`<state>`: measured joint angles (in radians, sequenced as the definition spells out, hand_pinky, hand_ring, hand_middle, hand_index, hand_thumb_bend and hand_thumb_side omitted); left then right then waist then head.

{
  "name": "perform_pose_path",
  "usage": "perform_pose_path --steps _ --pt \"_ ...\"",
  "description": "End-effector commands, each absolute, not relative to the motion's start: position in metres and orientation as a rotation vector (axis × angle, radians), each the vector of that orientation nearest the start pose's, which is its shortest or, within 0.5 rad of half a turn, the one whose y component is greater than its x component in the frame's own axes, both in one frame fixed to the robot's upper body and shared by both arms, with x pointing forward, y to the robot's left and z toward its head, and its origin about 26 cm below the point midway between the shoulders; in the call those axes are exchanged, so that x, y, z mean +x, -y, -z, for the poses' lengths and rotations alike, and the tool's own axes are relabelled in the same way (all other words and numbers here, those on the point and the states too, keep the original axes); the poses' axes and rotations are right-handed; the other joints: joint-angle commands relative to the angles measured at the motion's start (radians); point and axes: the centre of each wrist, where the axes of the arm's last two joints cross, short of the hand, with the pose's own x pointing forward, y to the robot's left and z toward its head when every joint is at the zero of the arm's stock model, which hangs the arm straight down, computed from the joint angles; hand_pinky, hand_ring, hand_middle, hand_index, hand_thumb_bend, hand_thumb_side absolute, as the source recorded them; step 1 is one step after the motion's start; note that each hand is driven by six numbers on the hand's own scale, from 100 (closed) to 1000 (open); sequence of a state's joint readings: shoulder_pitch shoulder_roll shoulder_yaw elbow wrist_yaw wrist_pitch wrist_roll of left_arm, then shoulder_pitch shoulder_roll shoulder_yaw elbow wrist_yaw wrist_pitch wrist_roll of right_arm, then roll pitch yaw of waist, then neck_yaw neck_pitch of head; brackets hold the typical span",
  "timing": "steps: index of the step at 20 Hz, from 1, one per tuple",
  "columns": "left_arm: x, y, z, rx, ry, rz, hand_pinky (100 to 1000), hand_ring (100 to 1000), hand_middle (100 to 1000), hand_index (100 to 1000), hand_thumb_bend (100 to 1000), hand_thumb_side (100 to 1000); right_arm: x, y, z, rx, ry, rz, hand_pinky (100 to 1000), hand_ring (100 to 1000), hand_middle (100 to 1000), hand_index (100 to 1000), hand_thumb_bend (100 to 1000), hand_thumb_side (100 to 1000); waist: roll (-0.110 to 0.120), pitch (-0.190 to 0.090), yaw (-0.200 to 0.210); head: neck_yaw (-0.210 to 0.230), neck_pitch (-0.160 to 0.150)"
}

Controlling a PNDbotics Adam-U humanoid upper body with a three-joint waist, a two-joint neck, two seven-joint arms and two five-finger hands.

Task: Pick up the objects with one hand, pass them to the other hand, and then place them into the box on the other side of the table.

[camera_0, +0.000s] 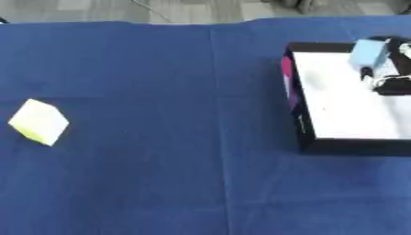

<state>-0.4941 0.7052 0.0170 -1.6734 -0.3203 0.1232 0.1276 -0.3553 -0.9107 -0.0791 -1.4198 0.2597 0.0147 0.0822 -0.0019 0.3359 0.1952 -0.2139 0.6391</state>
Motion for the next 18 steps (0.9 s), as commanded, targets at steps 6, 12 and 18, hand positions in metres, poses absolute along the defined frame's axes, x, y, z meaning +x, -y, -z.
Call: perform_pose_path --steps 6,12,18 --pt "0.348 -0.354 -0.268 1.087 1.997 0.607 884 787 791 870 100 545 0.334 0.475 -0.234 -1.177 1.438 -0.895 1000 1000 1000 1000 386 392 -0.001 -0.017 0.002 0.008 -0.002" --pt "0.349 -0.355 -0.269 1.083 1.989 0.616 885 787 781 869 100 566 0.332 0.468 -0.243 -1.154 1.525 -0.856 1000 1000 1000 1000 239 149 0.0 -0.018 0.0 0.043 0.005" --pt "0.358 -0.366 -0.279 0.982 1.853 0.734 907 798 780 887 114 634 0.321 0.427 -0.275 -0.919 1.937 -0.622 1000 1000 1000 1000 100 317 0.01 -0.019 -0.001 0.1 0.016"
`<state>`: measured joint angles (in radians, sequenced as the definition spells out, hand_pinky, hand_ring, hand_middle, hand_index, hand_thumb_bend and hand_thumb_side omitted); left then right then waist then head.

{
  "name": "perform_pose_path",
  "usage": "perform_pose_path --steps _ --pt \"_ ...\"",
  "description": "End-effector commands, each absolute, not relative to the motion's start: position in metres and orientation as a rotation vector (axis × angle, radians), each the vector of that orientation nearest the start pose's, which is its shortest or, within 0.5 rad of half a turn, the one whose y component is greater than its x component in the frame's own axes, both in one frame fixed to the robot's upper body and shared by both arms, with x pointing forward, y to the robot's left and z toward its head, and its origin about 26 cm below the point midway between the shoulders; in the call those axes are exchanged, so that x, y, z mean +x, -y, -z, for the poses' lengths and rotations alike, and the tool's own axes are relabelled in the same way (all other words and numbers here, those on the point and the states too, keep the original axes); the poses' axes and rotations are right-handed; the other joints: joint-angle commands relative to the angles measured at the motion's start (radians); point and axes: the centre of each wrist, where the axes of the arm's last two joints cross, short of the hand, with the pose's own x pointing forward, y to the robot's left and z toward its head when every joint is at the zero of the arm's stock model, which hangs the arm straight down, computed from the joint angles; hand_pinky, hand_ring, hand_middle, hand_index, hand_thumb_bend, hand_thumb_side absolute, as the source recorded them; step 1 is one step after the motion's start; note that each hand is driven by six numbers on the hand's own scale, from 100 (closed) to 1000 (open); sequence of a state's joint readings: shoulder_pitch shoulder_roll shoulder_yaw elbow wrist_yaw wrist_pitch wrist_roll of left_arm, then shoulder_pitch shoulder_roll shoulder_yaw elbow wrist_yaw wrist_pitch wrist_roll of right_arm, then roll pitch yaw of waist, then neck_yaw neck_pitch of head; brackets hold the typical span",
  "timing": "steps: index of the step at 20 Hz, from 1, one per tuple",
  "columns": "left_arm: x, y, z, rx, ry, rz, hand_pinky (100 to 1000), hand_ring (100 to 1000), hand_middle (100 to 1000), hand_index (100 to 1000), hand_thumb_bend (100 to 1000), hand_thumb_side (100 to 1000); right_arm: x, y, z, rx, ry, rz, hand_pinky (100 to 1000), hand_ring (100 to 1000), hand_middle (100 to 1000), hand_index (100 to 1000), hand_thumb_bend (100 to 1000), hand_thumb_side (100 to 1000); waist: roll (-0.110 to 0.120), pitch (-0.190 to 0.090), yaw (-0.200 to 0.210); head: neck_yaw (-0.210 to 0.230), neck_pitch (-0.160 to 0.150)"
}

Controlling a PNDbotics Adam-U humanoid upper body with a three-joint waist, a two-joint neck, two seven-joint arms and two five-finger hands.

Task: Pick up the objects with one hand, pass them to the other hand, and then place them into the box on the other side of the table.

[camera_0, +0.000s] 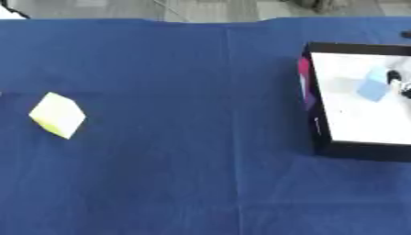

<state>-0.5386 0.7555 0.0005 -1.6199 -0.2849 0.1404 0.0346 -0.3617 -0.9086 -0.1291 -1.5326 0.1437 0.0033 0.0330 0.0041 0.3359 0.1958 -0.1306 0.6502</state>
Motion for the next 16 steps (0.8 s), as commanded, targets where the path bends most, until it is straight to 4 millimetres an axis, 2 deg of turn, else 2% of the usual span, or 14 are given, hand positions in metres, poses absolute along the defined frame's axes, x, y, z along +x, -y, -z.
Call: perform_pose_path --steps 1,3,5,6,8,9,12,16 --pt "0.361 -0.368 -0.283 0.947 1.818 0.759 913 804 779 886 138 633 0.318 0.421 -0.28 -0.877 1.986 -0.605 1000 1000 1000 1000 100 403 0.005 -0.019 -0.001 0.019 0.006" --pt "0.364 -0.373 -0.29 0.897 1.743 0.824 912 811 780 884 170 628 0.313 0.412 -0.289 -0.813 2.05 -0.598 1000 1000 1000 1000 100 460 0.009 -0.021 -0.001 0.023 0.01" --pt "0.366 -0.377 -0.3 0.874 1.666 0.914 918 829 794 891 200 599 0.309 0.407 -0.296 -0.789 2.085 -0.597 1000 1000 1000 1000 100 420 0.012 -0.023 -0.002 0.032 0.015" --pt "0.367 -0.381 -0.303 0.863 1.62 0.962 922 840 798 894 224 598 0.309 0.405 -0.298 -0.783 2.092 -0.598 1000 1000 1000 1000 100 438 0.013 -0.023 -0.003 0.039 0.016" --pt "0.372 -0.396 -0.308 0.853 1.511 1.033 930 858 808 900 240 555 0.307 0.402 -0.299 -0.766 2.103 -0.608 1000 1000 1000 1000 100 406 0.016 -0.024 -0.004 0.06 0.015" --pt "0.375 -0.403 -0.31 0.847 1.462 1.062 935 872 817 907 323 571 0.307 0.4 -0.3 -0.762 2.107 -0.614 1000 1000 1000 1000 100 403 0.018 -0.024 -0.004 0.068 0.015" --pt "0.383 -0.426 -0.313 0.851 1.306 1.149 934 889 826 912 427 540 0.305 0.396 -0.302 -0.758 2.12 -0.629 1000 1000 1000 1000 100 384 0.019 -0.023 -0.004 0.089 0.013" --pt "0.398 -0.446 -0.311 0.84 1.193 1.186 943 896 823 905 486 514 0.304 0.392 -0.303 -0.758 2.123 -0.649 1000 1000 1000 1000 100 372 0.018 -0.022 -0.003 0.1 0.009"
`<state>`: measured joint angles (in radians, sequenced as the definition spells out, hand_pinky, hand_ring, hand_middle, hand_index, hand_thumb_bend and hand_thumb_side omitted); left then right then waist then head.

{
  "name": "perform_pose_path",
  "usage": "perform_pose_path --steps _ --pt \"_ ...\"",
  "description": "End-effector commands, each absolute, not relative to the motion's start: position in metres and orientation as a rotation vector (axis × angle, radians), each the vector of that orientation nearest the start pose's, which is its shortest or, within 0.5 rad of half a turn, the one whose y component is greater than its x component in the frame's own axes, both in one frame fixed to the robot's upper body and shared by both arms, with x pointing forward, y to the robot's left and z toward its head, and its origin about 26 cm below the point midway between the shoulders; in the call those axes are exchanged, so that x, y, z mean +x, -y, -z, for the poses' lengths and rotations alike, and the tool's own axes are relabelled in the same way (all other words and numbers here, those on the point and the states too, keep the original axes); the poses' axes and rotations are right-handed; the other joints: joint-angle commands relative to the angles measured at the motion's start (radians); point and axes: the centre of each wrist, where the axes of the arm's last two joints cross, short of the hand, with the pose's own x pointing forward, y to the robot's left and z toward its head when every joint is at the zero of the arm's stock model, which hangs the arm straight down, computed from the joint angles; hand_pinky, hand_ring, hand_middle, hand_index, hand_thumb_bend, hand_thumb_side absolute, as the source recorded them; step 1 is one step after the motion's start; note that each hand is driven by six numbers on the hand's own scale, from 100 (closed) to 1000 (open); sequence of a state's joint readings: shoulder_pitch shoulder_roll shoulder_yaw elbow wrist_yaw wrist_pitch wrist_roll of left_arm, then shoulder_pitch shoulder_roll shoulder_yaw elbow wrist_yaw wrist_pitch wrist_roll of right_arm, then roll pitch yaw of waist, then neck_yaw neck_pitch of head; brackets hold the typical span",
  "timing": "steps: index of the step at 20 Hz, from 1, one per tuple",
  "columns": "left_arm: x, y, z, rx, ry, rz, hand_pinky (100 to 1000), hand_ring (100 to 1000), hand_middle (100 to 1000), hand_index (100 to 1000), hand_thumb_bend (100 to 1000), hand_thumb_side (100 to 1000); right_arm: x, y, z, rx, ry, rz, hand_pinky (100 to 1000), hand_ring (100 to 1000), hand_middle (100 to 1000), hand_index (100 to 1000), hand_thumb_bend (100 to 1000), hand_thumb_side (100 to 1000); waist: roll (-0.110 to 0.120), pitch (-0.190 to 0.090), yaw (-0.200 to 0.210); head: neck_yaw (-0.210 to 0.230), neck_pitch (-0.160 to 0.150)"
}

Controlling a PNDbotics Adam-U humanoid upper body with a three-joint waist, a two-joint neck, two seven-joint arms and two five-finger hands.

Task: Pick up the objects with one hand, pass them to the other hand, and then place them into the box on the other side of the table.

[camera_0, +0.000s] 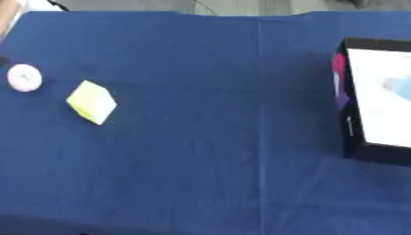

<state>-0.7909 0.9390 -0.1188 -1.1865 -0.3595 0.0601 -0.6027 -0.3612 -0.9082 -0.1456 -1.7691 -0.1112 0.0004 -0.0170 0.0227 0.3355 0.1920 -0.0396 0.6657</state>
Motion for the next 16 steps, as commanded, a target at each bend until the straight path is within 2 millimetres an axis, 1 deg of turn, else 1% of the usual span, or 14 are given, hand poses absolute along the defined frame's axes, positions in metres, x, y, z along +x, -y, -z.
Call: perform_pose_path --steps 1,2,4,7,12,16 --pt "0.402 -0.448 -0.309 0.818 1.179 1.199 943 892 818 902 485 540 0.305 0.392 -0.302 -0.76 2.12 -0.648 1000 1000 1000 1000 100 366 -0.002 -0.021 0.001 0.009 -0.006" --pt "0.406 -0.448 -0.307 0.784 1.168 1.213 941 890 815 897 509 571 0.305 0.393 -0.302 -0.764 2.116 -0.647 1000 1000 1000 1000 100 363 -0.003 -0.021 0.002 0.01 -0.006" --pt "0.412 -0.446 -0.306 0.729 1.14 1.263 937 889 810 890 553 600 0.305 0.394 -0.301 -0.771 2.107 -0.644 1000 1000 1000 1000 100 370 -0.003 -0.021 0.003 0.01 -0.004" --pt "0.421 -0.437 -0.305 0.676 1.09 1.355 932 887 802 878 578 651 0.306 0.395 -0.3 -0.772 2.098 -0.643 1000 1000 1000 1000 100 376 -0.001 -0.021 0.004 0.013 0.001" --pt "0.434 -0.412 -0.308 0.606 1.064 1.475 925 879 791 865 609 751 0.307 0.394 -0.299 -0.77 2.094 -0.646 1000 1000 1000 1000 100 380 0.001 -0.023 0.004 0.007 0.005" --pt "0.441 -0.384 -0.313 0.603 1.075 1.531 921 878 788 860 631 817 0.308 0.395 -0.298 -0.766 2.091 -0.632 1000 1000 1000 1000 100 419 0.003 -0.024 0.007 -0.01 0.01"
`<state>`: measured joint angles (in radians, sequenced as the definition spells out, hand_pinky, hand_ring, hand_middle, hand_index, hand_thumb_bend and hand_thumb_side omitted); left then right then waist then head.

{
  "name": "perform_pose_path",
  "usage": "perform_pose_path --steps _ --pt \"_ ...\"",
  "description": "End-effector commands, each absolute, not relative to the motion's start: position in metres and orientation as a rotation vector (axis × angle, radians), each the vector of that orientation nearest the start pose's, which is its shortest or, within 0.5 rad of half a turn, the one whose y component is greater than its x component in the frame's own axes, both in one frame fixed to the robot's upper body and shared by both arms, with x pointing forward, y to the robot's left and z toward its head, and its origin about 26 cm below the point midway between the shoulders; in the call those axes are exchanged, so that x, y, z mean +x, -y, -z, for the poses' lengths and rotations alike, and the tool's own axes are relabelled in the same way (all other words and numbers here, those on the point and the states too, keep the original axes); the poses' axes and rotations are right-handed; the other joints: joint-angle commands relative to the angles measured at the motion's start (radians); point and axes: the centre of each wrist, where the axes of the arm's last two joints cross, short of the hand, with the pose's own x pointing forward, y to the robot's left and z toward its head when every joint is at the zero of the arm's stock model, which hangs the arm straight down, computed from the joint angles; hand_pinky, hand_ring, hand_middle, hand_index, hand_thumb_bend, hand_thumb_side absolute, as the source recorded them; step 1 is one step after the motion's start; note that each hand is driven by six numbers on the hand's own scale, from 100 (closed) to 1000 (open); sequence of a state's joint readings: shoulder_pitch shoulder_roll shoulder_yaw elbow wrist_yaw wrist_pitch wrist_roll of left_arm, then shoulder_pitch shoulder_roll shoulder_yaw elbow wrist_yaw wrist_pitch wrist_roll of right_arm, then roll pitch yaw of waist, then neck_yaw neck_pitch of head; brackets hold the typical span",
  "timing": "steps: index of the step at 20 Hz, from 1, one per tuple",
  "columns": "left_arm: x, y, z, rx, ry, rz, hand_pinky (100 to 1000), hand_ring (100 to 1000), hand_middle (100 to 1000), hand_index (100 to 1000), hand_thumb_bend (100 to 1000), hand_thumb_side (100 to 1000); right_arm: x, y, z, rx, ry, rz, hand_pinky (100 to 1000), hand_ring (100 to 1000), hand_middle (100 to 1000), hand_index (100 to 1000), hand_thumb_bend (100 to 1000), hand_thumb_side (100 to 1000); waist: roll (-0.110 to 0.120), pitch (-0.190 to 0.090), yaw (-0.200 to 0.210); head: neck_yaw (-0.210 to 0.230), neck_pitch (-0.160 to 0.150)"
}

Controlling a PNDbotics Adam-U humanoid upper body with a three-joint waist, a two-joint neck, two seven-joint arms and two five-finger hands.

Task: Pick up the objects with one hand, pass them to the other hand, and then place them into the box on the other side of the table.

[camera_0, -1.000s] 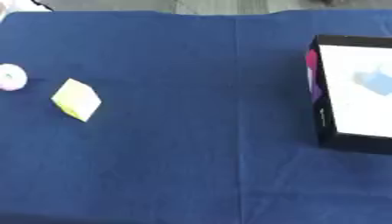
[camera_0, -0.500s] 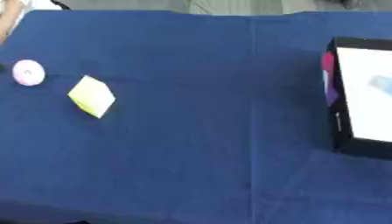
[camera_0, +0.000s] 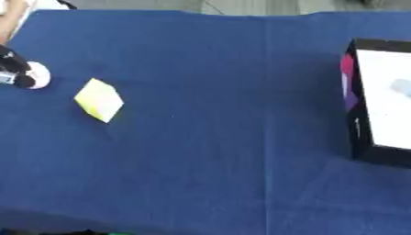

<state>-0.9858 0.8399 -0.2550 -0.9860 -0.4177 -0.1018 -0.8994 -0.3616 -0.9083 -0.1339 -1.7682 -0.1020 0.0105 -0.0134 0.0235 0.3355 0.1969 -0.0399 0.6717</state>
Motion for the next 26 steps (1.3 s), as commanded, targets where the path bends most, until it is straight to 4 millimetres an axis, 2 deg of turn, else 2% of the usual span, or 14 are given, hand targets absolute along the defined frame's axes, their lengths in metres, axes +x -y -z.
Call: perform_pose_path --steps 1,5,9,17,26 --pt "0.443 -0.377 -0.314 0.61 1.075 1.536 918 878 784 857 638 832 0.308 0.395 -0.298 -0.765 2.091 -0.623 1000 1000 1000 1000 100 437 0.003 -0.024 0.003 -0.012 0.007" --pt "0.45 -0.345 -0.316 0.66 1.062 1.563 915 885 789 863 684 890 0.308 0.398 -0.299 -0.768 2.096 -0.588 1000 1000 1000 1000 100 458 0.008 -0.028 0.004 -0.008 0.021" --pt "0.459 -0.327 -0.311 0.691 1.034 1.567 912 890 792 865 691 878 0.309 0.401 -0.298 -0.768 2.088 -0.555 1000 1000 1000 1000 100 461 0.013 -0.032 0.003 -0.002 0.028" --pt "0.474 -0.313 -0.299 0.672 0.978 1.613 911 897 795 868 731 905 0.312 0.403 -0.298 -0.76 2.074 -0.551 1000 1000 1000 1000 100 465 0.023 -0.033 0.001 -0.012 0.023" --pt "0.483 -0.307 -0.283 0.753 0.924 1.612 904 905 803 874 746 871 0.312 0.402 -0.297 -0.746 2.079 -0.545 1000 1000 1000 1000 100 471 0.024 -0.032 0.004 -0.061 0.012"
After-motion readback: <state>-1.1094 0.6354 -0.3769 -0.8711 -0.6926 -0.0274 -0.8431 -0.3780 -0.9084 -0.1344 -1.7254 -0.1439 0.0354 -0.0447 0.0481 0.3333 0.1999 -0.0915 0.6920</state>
